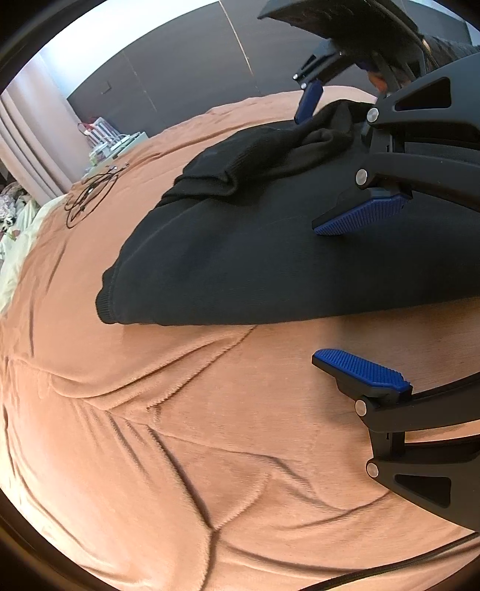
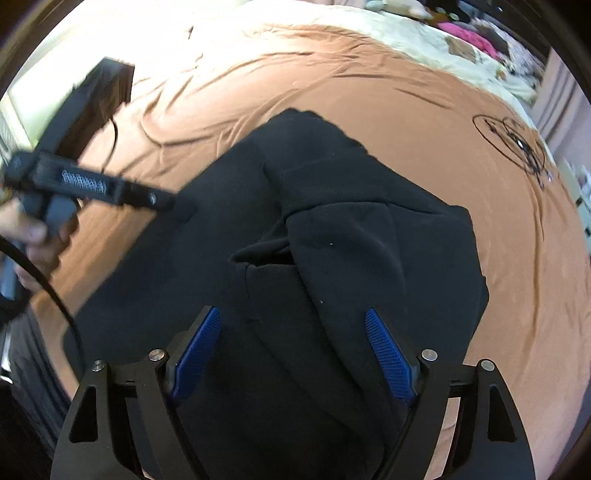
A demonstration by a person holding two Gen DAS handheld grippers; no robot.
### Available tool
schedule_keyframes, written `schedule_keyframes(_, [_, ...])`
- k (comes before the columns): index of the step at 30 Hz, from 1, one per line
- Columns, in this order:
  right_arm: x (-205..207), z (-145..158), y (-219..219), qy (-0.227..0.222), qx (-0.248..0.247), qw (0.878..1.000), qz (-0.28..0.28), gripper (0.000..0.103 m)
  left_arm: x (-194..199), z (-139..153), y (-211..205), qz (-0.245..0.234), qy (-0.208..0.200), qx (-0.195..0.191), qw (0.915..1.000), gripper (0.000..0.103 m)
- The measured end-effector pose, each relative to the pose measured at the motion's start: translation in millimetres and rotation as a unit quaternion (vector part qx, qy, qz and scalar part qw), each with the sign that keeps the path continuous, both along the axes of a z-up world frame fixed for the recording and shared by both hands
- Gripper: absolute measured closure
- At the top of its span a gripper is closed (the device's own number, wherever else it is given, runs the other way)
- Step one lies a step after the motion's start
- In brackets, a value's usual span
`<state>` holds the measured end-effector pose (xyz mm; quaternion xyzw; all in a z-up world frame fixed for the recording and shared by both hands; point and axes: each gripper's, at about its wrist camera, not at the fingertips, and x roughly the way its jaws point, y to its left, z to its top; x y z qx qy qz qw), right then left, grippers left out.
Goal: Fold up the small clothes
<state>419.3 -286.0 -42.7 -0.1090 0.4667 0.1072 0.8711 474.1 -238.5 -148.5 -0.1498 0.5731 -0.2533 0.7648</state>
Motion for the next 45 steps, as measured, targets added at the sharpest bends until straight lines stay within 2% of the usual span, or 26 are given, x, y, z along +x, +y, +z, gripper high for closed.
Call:
schedule_keyframes(2, [7.7,-4.4,-2.4,-0.006,-0.022,1.0,-0.013,0.023,2.4,-0.9,0.1,0.001,0.001,-0.002,1.0,0.038])
schedule_keyframes(4, [17.6,-5.7,-12.3,-0.014,-0.021,0.999,-0.032,0.024,4.5,-1.2,0.7,0.002,0.004,-0.004,1.0,0.038])
schedule_keyframes(6, [22.4,-2.8,-21.8,-0.019,-0.002,0.999,-0.041,0.05,7.9,0.0,-1.3,0.0,0.002,-0.001,1.0,0.038])
schedule_keyframes(7, [25.2,1.6,-30.8,-0.02,0.012,0.999,-0.048,0.067,9.9,1.2,-2.7,-0.001,0.0,0.002,1.0,0.038])
schedule_keyframes(8, [26.4,5.4,-37.4,-0.024,0.019,0.998,-0.054,0.076,12.0,2.4,-4.2,-0.002,-0.002,0.004,1.0,0.038])
schedule_keyframes(10, [27.3,13.7,-53.1,-0.038,0.033,0.996,-0.074,0.085,14.2,3.9,-4.1,-0.003,-0.004,0.007,1.0,0.038])
schedule_keyframes(13, [29.2,20.2,-79.2,-0.044,0.072,0.992,-0.098,0.091,20.2,5.7,-8.3,-0.004,-0.008,0.01,0.9999,0.038])
schedule_keyframes(17, [32.7,11.7,-116.8,-0.04,0.111,0.983,-0.144,0.091,26.4,4.6,-14.8,-0.007,-0.01,0.016,0.9998,0.038])
schedule_keyframes(21, [37.8,-7.5,-144.6,-0.026,0.119,0.972,-0.202,0.09,32.2,5.6,-19.2,-0.006,-0.015,0.028,0.9995,0.038])
schedule_keyframes(24, [38.5,-11.1,-155.5,-0.012,0.164,0.964,-0.208,0.087,36.2,6.9,-18.1,-0.002,-0.016,0.025,0.9996,0.038])
schedule_keyframes(25, [37.1,-10.9,-160.8,-0.008,0.184,0.96,-0.212,0.076,37.0,7.4,-17.4,-0.001,-0.016,0.024,0.9996,0.038])
schedule_keyframes(26, [36.4,-9.1,-166.2,-0.01,0.199,0.956,-0.214,0.054,39.0,7.1,-16.6,0.001,-0.014,0.021,0.9997,0.038])
schedule_keyframes(28, [30.2,-6.6,-177.1,-0.019,0.234,0.949,-0.213,0.027,42.0,5.9,-16.3,0.003,-0.009,0.015,0.9998,0.038])
schedule_keyframes(31, [23.1,-17.7,-190.6,0.0,0.299,0.932,-0.205,0.027,45.5,3.5,-16.2,0.003,-0.007,0.009,0.9999,0.038])
schedule_keyframes(33, [26.4,-28.5,-195.7,0.015,0.325,0.925,-0.195,0.027,50.6,0.6,-18.9,0.002,0.0,0.002,1.0,0.038])
schedule_keyframes(38, [38.8,-54.0,-196.2,0.044,0.341,0.921,-0.186,0.029,62.3,-8.1,-20.0,0.009,0.006,-0.012,0.9999,0.04])
schedule_keyframes(45, [63.9,-70.7,-204.2,0.04,0.374,0.912,-0.167,0.055,84.8,-15.2,-23.0,0.017,0.009,-0.038,0.9991,0.049])
